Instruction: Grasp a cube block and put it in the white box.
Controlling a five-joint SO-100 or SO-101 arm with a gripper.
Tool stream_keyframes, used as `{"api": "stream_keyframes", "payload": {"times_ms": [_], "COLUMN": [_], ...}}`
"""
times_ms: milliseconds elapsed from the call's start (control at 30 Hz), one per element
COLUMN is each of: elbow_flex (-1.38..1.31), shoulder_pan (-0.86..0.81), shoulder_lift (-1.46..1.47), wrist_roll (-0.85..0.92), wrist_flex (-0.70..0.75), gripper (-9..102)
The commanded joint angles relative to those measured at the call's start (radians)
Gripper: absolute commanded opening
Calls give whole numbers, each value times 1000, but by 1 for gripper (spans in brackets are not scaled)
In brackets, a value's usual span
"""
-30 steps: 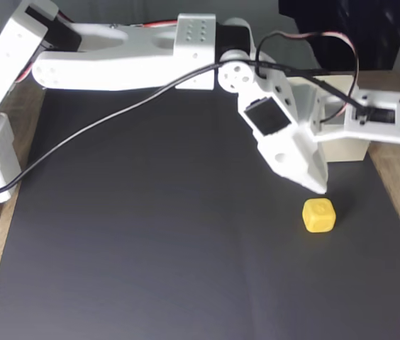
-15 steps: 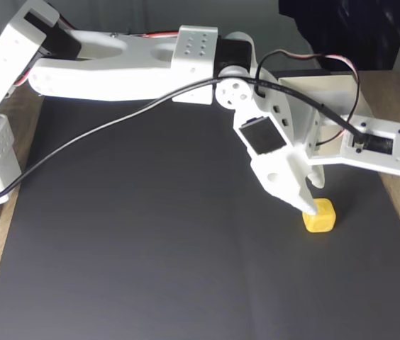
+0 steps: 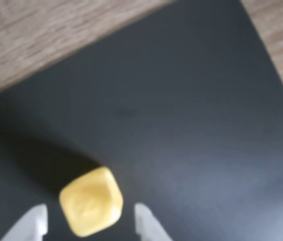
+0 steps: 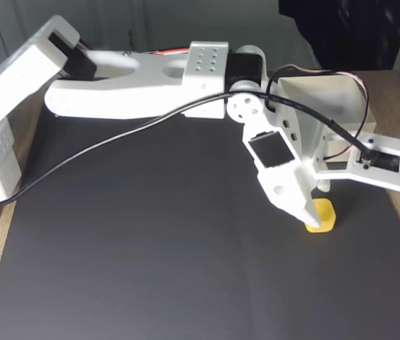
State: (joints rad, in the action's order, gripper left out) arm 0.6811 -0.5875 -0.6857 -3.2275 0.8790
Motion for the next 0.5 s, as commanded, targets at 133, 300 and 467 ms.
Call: {"api": "stream_keyframes", "payload": {"times_ms": [133, 300, 467], "elbow_flex": [-55, -69, -150], "shoulder_pan": [-12, -9, -11], "shoulder_lift": [-3, 25, 91], "wrist_roll": [-11, -12, -9], "wrist_flex": [3, -3, 9], "gripper": [23, 23, 24]}}
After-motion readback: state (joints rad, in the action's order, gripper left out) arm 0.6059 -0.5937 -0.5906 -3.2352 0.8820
